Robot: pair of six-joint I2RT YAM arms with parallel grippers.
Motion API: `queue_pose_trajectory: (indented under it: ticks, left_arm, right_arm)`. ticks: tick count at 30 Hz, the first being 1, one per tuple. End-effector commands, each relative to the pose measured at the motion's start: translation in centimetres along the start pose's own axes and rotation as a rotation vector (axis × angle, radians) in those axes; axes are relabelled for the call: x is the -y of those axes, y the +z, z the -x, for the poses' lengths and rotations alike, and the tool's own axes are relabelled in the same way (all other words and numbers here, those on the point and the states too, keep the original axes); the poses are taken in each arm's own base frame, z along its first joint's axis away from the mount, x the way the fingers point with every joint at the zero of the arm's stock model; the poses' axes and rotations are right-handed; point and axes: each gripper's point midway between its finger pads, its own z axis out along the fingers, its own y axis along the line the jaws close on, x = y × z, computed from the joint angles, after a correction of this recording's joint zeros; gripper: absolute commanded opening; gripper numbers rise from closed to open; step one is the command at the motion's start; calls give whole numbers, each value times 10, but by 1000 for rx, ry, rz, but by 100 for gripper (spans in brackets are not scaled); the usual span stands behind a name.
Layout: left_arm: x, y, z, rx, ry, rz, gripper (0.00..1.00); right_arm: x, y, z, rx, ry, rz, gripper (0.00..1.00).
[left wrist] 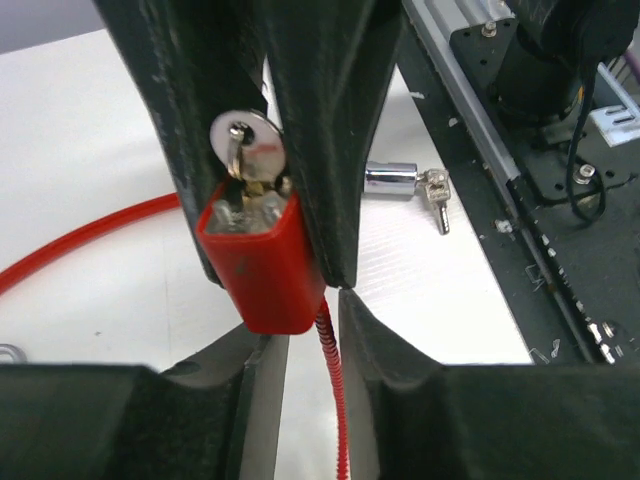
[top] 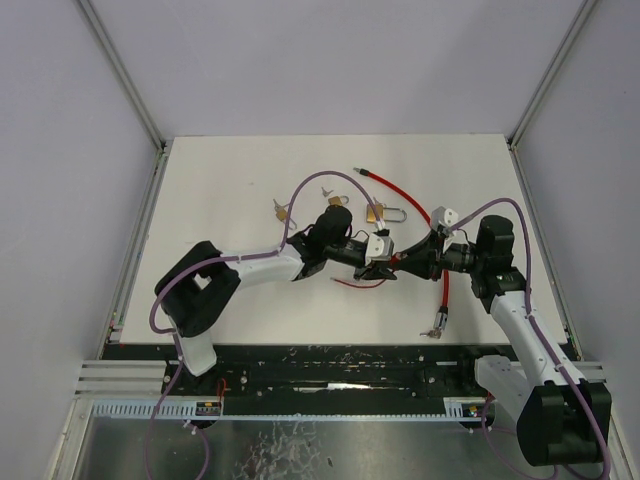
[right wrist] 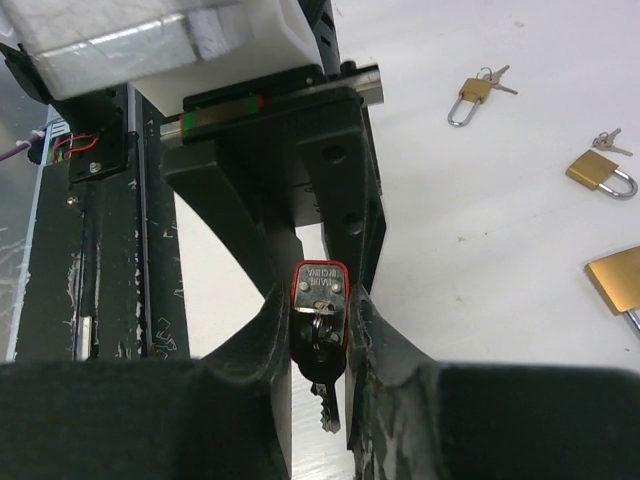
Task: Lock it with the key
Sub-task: Lock the lock.
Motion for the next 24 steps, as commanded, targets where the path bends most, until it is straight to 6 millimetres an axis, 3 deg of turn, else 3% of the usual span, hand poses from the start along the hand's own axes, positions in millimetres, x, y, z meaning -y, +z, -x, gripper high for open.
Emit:
queue_pose_trajectory:
  ticks: [1,5,9,13,15,20,24]
  left_arm:
    - [-13,-3,29,72,54,85,34]
    - [-13,-25,55,224,66,235,58]
    - [-26,-69,79,378,23,426,63]
    - [-43,-118,100,524,-167,566,63]
    - [-44,-133,100,563,-305,602,63]
    - [-37,-159,92,622,-617,695,56]
    - [-18,-169,82,694,-807,727,41]
  right_arm:
    - [-2,-1,13,8,-40,6,0]
    - [2,-5,25,24,2,-14,0]
    - [8,-9,31,32,12,-53,0]
    - [11,-14,39,45,-2,-91,0]
    - [13,-16,45,60,-15,-112,0]
    - [13,-22,59,106,-12,-143,0]
    - [13,-26,66,126,-14,-151,0]
